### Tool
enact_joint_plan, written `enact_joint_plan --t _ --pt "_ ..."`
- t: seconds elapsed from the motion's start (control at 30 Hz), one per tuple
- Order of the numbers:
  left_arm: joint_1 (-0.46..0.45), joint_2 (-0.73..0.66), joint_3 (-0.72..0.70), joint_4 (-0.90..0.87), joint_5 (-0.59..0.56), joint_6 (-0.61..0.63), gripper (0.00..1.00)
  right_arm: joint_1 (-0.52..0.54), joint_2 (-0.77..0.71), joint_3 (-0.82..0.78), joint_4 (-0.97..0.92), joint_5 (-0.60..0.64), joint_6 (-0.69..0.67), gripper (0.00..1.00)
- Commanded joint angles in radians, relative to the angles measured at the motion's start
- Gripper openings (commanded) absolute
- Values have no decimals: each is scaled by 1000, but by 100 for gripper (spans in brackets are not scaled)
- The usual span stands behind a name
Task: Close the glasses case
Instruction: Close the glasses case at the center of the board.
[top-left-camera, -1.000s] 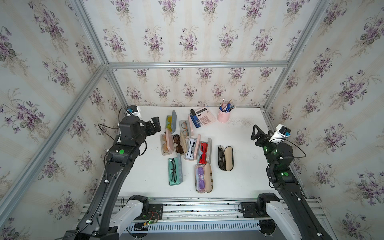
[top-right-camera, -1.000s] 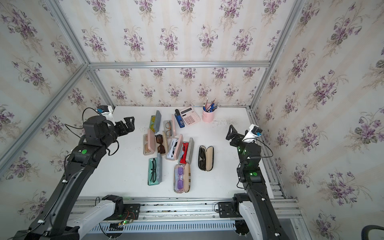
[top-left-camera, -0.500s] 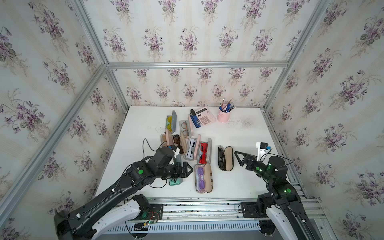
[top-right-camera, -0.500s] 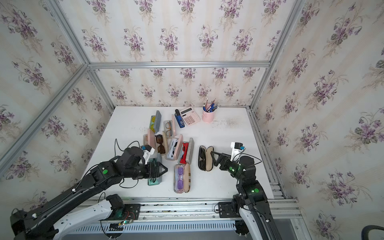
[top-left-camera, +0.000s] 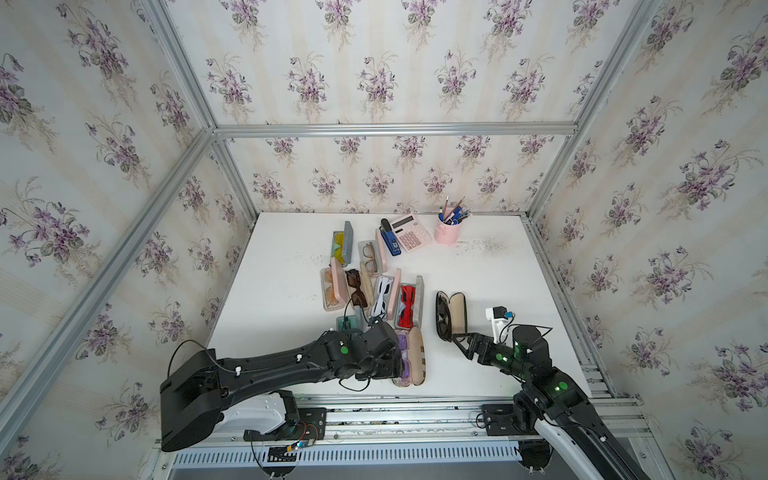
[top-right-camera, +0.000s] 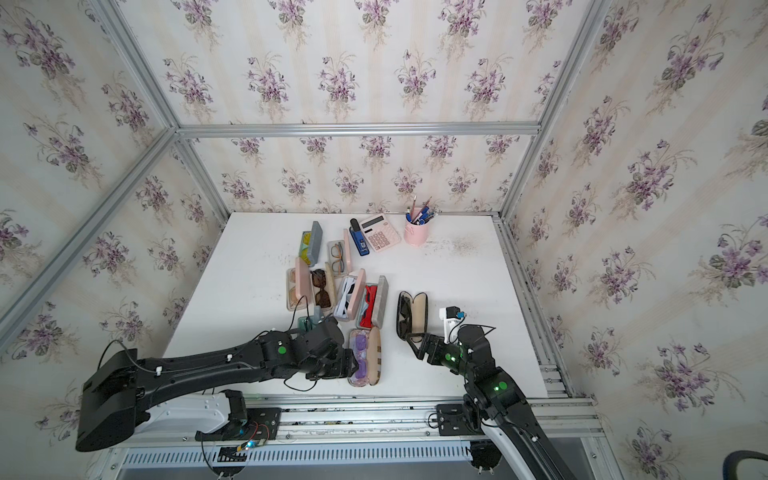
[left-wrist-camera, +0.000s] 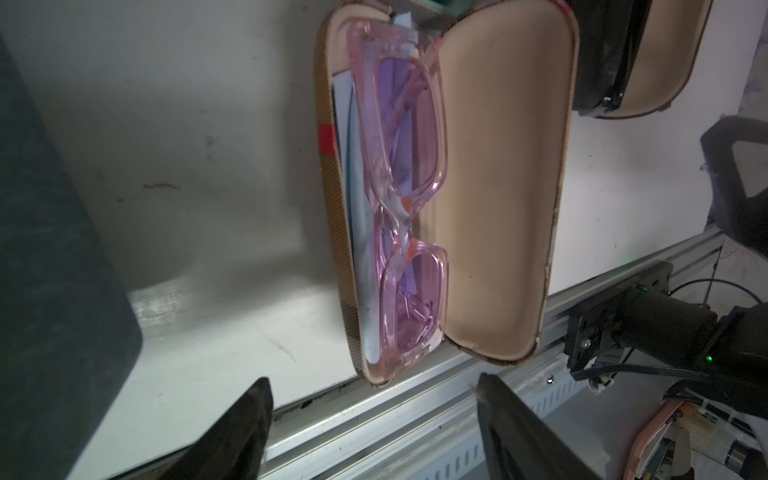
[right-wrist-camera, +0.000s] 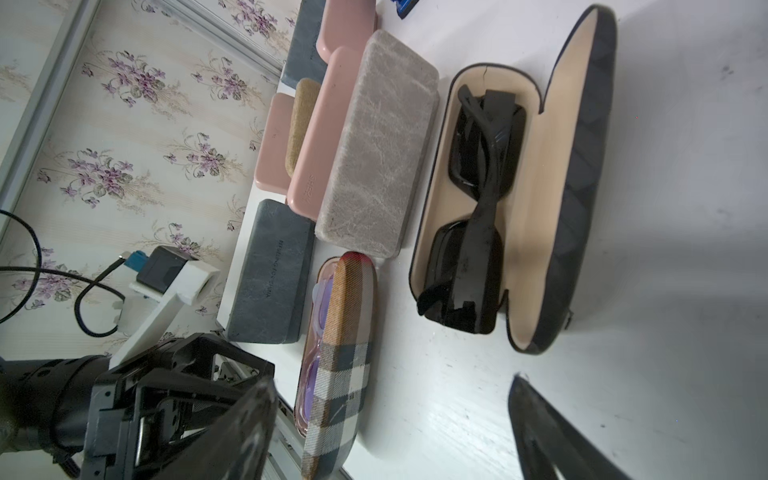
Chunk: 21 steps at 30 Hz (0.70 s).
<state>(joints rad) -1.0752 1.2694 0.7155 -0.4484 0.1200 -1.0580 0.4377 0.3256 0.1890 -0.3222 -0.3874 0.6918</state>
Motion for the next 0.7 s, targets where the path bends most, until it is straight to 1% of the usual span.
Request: enact_joint_plan --t 0.0,0.1,0.13,0.17,0.27,0.37,0.57,0.67 --pt "0 42 12 43 -51 -25 72 39 37 -13 62 40 27 85" --pt "0 58 16 16 -79 -35 70 92 81 -7 89 89 32 84" --pt "1 53 10 15 -86 -39 70 143 92 -4 96 104 34 84" --pt "1 41 3 7 -96 -42 70 166 103 -1 105 120 37 84" --pt "3 -5 -9 -26 -126 -45 70 207 141 -3 144 144 48 84" --pt "20 -27 -22 -34 -131 -34 69 241 190 -15 193 164 62 84" --pt "48 26 -23 -2 -112 -7 68 310 290 -16 283 208 75 84" --pt "62 51 -27 19 -104 3 64 339 337 -14 313 228 81 84"
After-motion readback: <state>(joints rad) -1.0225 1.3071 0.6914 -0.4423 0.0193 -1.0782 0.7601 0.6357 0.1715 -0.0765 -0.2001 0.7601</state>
